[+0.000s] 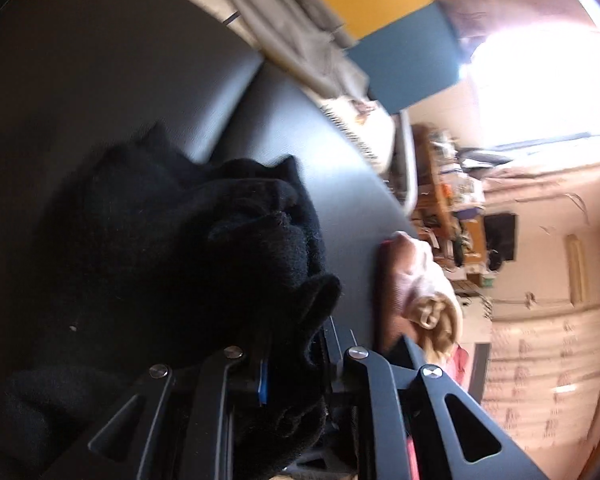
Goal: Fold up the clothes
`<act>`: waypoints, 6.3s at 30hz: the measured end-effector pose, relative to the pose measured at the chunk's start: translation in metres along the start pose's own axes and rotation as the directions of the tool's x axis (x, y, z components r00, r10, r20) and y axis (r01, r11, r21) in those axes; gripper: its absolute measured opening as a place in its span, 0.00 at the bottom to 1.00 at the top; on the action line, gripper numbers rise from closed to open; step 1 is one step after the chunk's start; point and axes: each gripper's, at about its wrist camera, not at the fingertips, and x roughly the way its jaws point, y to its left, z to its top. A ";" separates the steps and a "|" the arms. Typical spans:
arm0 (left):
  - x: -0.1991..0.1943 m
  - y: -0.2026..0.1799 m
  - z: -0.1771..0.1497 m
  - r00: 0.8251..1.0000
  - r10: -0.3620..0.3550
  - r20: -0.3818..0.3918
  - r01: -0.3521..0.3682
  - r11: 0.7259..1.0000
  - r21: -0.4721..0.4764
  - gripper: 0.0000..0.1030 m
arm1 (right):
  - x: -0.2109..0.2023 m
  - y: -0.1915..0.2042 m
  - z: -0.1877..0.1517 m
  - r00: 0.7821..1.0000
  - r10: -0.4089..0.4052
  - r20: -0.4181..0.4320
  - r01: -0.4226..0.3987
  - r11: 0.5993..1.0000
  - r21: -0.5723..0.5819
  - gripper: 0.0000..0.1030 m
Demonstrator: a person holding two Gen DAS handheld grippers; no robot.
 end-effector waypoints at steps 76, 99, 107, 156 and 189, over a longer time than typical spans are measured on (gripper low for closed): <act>-0.082 0.075 -0.076 0.986 -0.144 -0.080 0.152 0.609 0.778 0.21 | -0.129 0.041 -0.035 0.955 -0.240 0.174 0.185 0.940 0.286 0.45; -0.022 0.073 -0.089 0.995 -0.052 -0.081 0.096 0.577 0.811 0.22 | -0.086 0.006 -0.002 0.888 -0.456 0.058 0.431 0.871 0.236 0.08; -0.036 0.041 -0.078 0.992 -0.121 0.020 0.053 0.567 0.822 0.22 | -0.085 -0.034 -0.027 0.945 -0.310 0.105 0.244 0.881 0.404 0.16; 0.025 -0.013 0.001 0.995 0.035 0.096 -0.101 0.487 0.868 0.23 | -0.081 -0.020 0.067 0.939 -0.321 0.127 0.312 0.946 0.087 0.62; -0.025 0.028 -0.040 0.959 0.063 0.277 -0.251 0.640 0.726 0.26 | -0.094 0.022 -0.009 0.904 -0.409 0.123 0.402 0.912 0.075 0.67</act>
